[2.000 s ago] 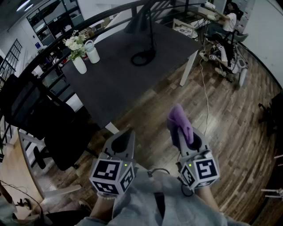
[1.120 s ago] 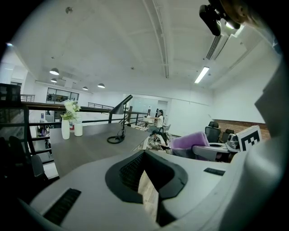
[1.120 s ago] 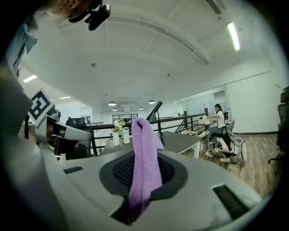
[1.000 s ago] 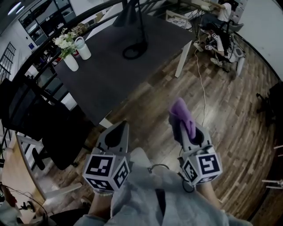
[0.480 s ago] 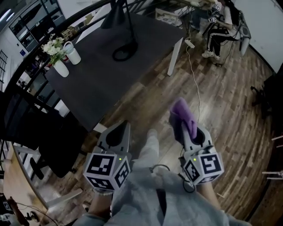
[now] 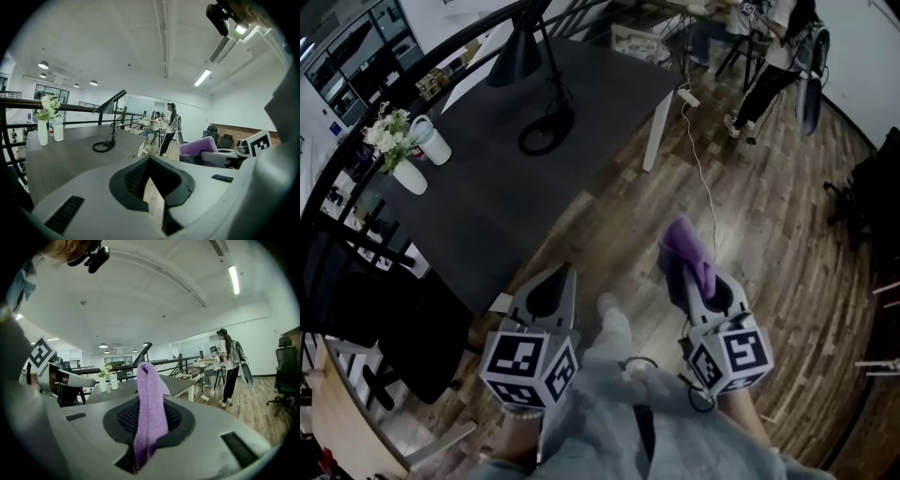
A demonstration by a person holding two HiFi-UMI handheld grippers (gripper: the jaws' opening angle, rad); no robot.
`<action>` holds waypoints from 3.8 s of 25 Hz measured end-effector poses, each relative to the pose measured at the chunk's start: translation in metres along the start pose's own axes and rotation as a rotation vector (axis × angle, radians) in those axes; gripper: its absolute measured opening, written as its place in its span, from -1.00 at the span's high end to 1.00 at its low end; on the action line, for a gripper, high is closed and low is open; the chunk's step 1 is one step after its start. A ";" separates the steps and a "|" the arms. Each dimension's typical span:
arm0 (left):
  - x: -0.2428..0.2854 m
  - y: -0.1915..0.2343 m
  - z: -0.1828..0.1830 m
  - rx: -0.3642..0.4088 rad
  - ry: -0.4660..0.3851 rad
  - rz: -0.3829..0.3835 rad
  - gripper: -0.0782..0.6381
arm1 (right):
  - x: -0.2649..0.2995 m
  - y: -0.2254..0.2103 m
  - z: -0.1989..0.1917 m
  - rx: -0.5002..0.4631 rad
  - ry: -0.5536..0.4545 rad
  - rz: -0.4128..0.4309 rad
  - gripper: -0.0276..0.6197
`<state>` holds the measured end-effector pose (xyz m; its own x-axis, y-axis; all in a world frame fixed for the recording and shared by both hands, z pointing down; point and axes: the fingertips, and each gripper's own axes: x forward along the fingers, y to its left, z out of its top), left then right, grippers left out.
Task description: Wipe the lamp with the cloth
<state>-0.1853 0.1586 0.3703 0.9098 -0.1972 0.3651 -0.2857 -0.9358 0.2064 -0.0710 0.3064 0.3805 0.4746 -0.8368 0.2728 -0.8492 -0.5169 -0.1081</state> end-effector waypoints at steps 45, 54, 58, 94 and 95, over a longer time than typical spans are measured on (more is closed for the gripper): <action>0.179 0.131 0.105 -0.070 -0.041 0.143 0.74 | 0.259 -0.043 0.077 -0.085 0.037 0.160 0.74; 0.165 0.152 0.104 -0.097 -0.061 0.197 0.74 | 0.274 -0.018 0.079 -0.106 0.048 0.218 0.74; 0.163 0.158 0.106 -0.111 -0.073 0.228 0.74 | 0.283 -0.015 0.080 -0.116 0.054 0.240 0.74; 0.229 0.224 0.183 -0.214 -0.200 0.604 0.74 | 0.488 -0.023 0.253 -0.263 -0.196 0.532 0.74; 0.229 0.224 0.184 -0.214 -0.202 0.613 0.74 | 0.491 -0.024 0.261 -0.264 -0.216 0.531 0.74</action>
<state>0.0148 -0.1496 0.3335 0.5971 -0.7435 0.3013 -0.8019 -0.5632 0.1994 0.2432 -0.1394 0.2674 -0.0151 -0.9989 0.0447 -0.9973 0.0183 0.0716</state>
